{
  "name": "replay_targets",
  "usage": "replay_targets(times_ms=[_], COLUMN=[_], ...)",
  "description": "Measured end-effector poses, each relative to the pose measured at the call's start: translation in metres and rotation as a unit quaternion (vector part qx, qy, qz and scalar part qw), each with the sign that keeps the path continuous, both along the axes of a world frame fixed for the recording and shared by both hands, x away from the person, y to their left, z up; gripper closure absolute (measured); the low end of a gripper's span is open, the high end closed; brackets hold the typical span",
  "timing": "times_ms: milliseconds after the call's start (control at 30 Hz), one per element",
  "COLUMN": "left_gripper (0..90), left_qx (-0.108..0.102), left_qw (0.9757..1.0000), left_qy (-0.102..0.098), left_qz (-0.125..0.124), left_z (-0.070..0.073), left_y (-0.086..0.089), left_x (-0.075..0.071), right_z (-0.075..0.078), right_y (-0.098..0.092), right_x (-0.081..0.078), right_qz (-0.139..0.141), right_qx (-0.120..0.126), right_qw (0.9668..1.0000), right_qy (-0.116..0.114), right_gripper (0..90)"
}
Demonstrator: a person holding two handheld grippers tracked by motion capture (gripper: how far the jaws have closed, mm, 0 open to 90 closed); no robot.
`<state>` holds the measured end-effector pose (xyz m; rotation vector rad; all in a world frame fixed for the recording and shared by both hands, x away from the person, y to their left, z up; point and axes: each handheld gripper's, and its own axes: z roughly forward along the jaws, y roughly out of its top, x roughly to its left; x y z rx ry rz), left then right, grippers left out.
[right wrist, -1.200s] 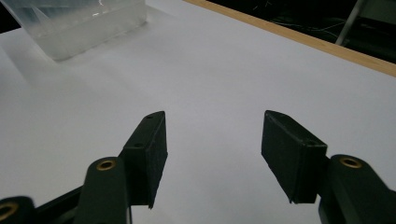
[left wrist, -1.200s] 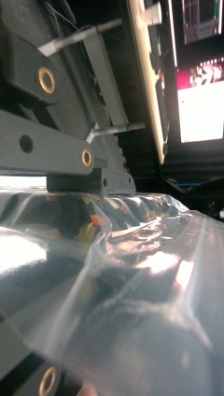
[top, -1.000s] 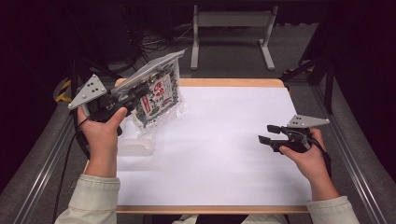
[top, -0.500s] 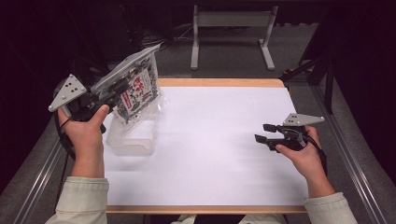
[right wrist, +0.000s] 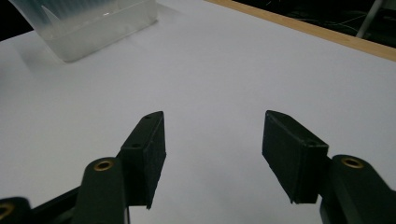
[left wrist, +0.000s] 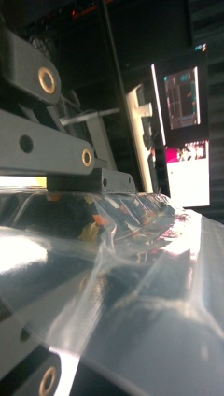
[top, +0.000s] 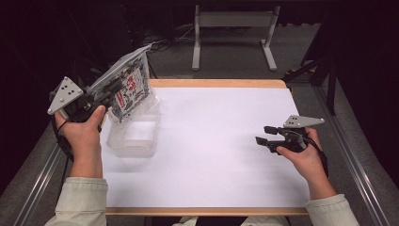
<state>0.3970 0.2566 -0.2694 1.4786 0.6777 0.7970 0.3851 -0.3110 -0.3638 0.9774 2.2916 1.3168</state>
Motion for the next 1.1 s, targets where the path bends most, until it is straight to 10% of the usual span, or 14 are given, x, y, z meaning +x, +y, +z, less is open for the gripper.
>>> replay_targets(times_ms=[1100], left_gripper=[72.6], left_qx=[-0.025], left_qw=[0.9984], left_qy=[0.048], left_qz=[-0.012], left_z=[-0.051], left_y=[0.019], left_x=[0.015], right_z=[-0.005], right_y=[0.000], right_x=[0.000], right_qz=[0.001], right_qx=[0.005], right_qw=[0.9999], right_qy=[0.015], right_gripper=[39.5])
